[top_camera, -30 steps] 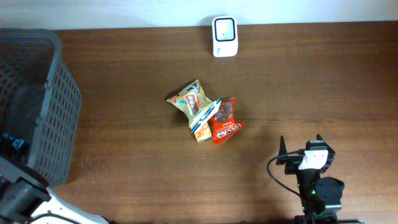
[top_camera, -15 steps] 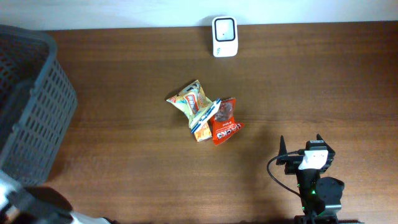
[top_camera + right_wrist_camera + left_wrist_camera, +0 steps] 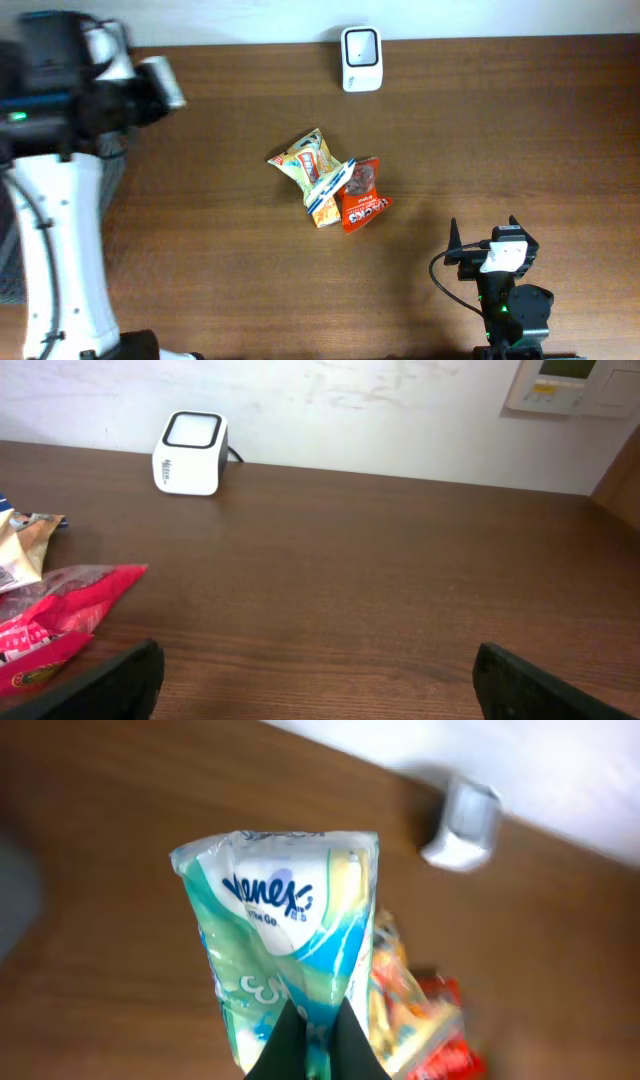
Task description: Scan the item barcode
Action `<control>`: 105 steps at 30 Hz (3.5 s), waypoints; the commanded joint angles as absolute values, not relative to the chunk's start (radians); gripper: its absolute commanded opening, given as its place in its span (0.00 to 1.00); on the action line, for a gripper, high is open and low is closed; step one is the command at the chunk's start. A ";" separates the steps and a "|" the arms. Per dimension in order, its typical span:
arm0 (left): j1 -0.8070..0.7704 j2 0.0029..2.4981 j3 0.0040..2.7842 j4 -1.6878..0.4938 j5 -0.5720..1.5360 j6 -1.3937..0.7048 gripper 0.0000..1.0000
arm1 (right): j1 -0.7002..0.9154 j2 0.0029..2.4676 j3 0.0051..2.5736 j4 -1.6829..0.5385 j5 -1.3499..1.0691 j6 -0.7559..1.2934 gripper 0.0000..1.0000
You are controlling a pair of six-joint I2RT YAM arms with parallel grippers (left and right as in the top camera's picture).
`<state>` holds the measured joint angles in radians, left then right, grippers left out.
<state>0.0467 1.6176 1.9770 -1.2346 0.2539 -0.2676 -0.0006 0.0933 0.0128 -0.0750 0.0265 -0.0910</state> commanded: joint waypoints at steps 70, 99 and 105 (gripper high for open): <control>0.690 1.686 1.868 -1.671 -0.039 -0.364 0.00 | 0.006 0.088 0.006 -0.079 0.035 -0.097 0.98; -0.470 1.845 2.074 -1.477 0.028 -0.378 0.99 | 0.006 0.088 0.006 -0.079 0.035 -0.097 0.98; -0.455 2.183 2.074 -1.499 -0.149 -0.448 0.99 | 0.006 0.088 0.006 -0.079 0.035 -0.097 0.98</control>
<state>-0.4633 2.1098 2.0762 -1.4796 -0.0914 -0.4187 -0.0006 0.0937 0.0128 -0.0750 0.0269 -0.0906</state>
